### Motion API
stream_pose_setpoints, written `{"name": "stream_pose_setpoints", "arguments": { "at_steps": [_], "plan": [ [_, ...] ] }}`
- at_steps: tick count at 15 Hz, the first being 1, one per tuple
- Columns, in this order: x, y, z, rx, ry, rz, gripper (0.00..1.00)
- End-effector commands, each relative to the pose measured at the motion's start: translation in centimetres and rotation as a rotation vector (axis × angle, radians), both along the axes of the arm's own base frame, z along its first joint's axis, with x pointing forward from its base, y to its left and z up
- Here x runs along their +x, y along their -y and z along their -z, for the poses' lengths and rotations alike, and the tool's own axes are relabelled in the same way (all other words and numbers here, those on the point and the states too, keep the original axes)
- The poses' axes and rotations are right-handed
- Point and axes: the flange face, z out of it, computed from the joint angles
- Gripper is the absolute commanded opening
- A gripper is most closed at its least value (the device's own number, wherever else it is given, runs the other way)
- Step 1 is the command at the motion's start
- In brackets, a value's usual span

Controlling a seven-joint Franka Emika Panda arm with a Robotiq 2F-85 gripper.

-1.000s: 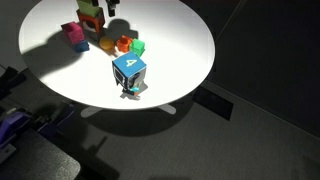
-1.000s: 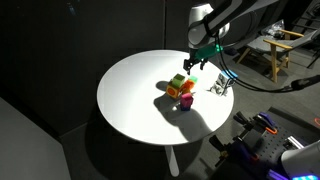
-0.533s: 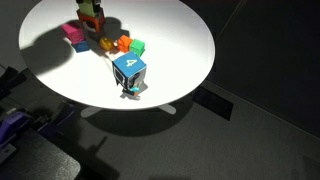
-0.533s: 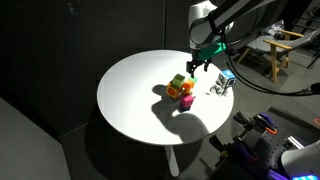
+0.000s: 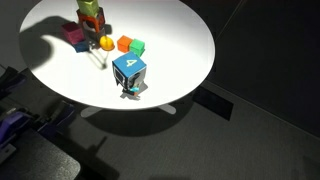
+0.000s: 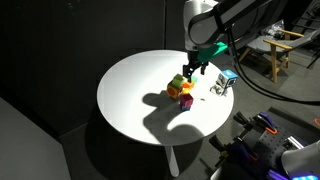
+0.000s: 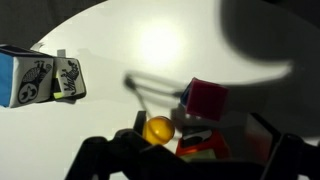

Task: Remove the orange block from the stack and put it close to the green block on the table

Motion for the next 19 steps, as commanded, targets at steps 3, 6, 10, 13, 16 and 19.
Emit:
{"name": "stream_pose_setpoints", "arguments": {
  "at_steps": [3, 6, 10, 13, 16, 19],
  "plan": [
    [-2.7, -2.5, -2.6, -0.007, 0.094, -0.039, 1.0],
    [-3.9, -2.7, -3.5, -0.031, 0.141, -0.017, 1.0],
    [-5.4, -2.5, -4.6, -0.072, 0.164, 0.041, 1.0],
    [-6.1, -2.3, -5.2, -0.098, 0.179, 0.084, 1.0],
    [-5.3, -2.5, -4.6, -0.078, 0.164, 0.07, 1.0],
    [-5.5, -2.5, -4.6, -0.078, 0.164, 0.073, 1.0]
  ]
}}
